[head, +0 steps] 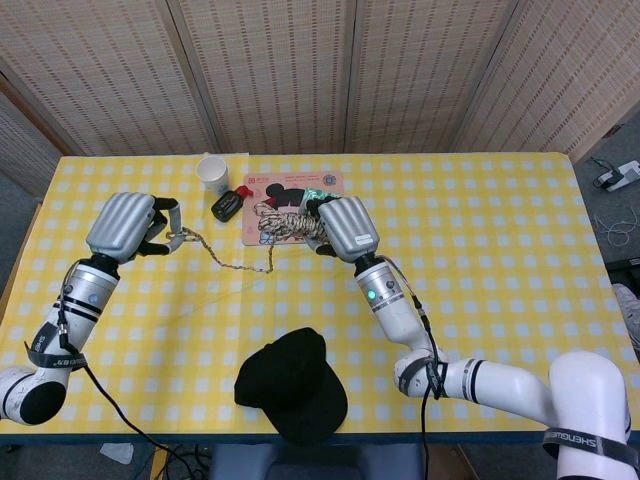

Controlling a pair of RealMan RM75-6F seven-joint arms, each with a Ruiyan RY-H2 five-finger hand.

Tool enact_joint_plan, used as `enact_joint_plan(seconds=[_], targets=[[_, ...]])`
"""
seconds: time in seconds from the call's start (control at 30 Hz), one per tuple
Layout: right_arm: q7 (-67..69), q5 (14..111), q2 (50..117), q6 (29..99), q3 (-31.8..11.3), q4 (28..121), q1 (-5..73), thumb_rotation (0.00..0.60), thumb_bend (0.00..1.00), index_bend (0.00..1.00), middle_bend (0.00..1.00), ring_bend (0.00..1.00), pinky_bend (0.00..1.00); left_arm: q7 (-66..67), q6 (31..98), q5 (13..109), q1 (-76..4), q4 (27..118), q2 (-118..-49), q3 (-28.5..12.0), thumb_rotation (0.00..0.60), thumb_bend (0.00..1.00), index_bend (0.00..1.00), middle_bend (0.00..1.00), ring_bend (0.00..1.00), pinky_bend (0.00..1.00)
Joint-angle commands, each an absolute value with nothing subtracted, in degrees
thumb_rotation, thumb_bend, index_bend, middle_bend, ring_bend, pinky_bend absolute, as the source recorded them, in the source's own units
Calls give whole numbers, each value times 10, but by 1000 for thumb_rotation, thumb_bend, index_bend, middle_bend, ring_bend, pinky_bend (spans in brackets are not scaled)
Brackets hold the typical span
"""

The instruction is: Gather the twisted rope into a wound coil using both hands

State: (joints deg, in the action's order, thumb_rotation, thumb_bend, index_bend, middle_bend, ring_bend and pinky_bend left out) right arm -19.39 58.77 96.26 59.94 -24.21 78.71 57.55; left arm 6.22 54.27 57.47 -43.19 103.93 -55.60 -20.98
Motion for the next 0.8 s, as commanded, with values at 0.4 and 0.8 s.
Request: enact_joint_plan(seconds=[0.4, 0.8], targets=[[-240, 555, 1008, 590, -229, 729, 598, 600, 661, 826, 680, 520, 610, 4, 530, 522, -464, 1103, -514, -268, 600, 345, 819, 1000, 1000, 1000], [-222, 557, 1066, 588, -249, 644, 631, 600, 661, 826, 673, 520, 610, -1, 508, 475, -507, 1137, -507, -284, 600, 345, 820, 1000, 1000, 1000]])
